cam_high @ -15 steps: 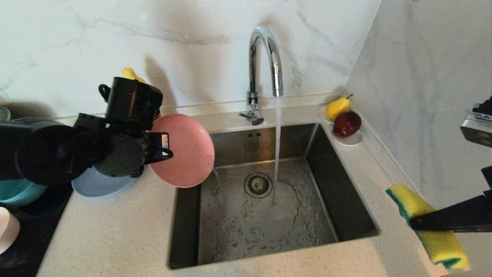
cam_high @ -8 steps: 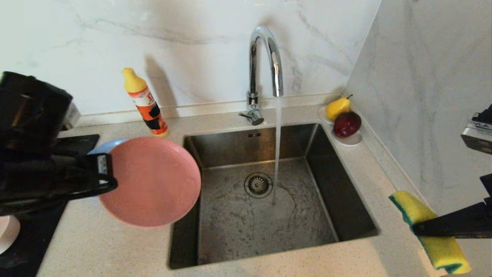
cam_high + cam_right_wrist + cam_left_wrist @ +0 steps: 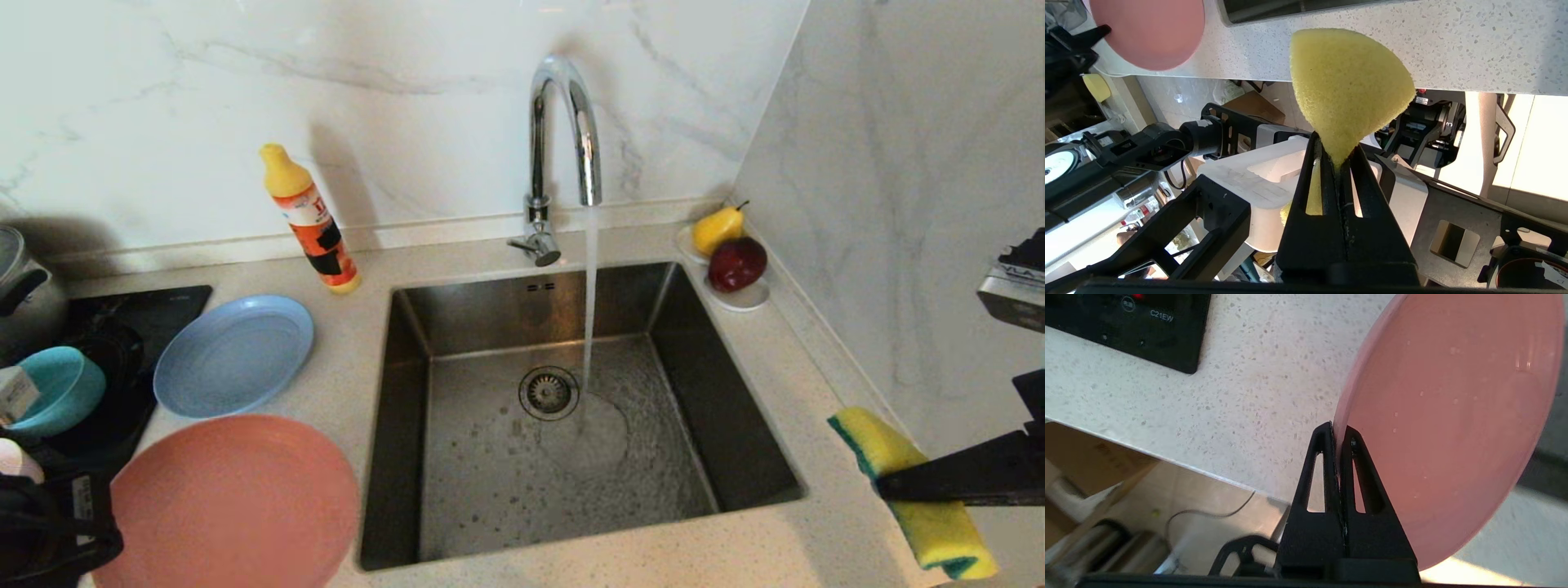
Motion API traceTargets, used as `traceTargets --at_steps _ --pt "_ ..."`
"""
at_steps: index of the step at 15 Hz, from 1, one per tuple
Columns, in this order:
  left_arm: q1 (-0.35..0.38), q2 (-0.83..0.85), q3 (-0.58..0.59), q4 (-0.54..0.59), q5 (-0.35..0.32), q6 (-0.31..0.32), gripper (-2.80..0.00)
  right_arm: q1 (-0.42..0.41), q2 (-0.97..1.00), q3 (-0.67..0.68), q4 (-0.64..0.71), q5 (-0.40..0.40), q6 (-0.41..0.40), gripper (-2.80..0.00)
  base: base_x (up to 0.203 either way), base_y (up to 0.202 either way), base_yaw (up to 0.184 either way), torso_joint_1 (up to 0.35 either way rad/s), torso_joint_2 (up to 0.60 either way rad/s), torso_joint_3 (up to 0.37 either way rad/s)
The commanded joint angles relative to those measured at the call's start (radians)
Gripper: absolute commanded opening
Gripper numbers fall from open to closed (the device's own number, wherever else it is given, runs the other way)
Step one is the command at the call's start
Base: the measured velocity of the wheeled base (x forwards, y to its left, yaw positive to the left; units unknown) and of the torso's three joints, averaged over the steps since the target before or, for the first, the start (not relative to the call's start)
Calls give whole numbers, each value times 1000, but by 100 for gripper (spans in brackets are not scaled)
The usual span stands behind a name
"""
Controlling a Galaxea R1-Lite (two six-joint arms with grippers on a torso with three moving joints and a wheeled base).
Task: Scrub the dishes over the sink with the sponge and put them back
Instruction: Place the plate on the table
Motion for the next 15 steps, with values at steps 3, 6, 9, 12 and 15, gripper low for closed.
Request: traceTargets --at_steps 3,6,9,12,15 --pt "94 60 106 -141 -33 4 -280 1 39 -5 -20 2 4 -280 0 0 0 0 0 0" --pt "214 139 112 -200 -94 37 -280 1 63 -14 -20 2 4 -280 0 0 0 0 0 0" --pt "352 177 114 -235 -200 111 -280 1 81 -14 -21 2 2 -280 0 0 0 0 0 0" --pt "441 180 133 -239 -244 168 -280 1 83 -13 -21 2 2 -280 0 0 0 0 0 0" --pt "530 232 129 -261 -296 216 -280 1 77 -10 -20 4 4 -280 0 0 0 0 0 0"
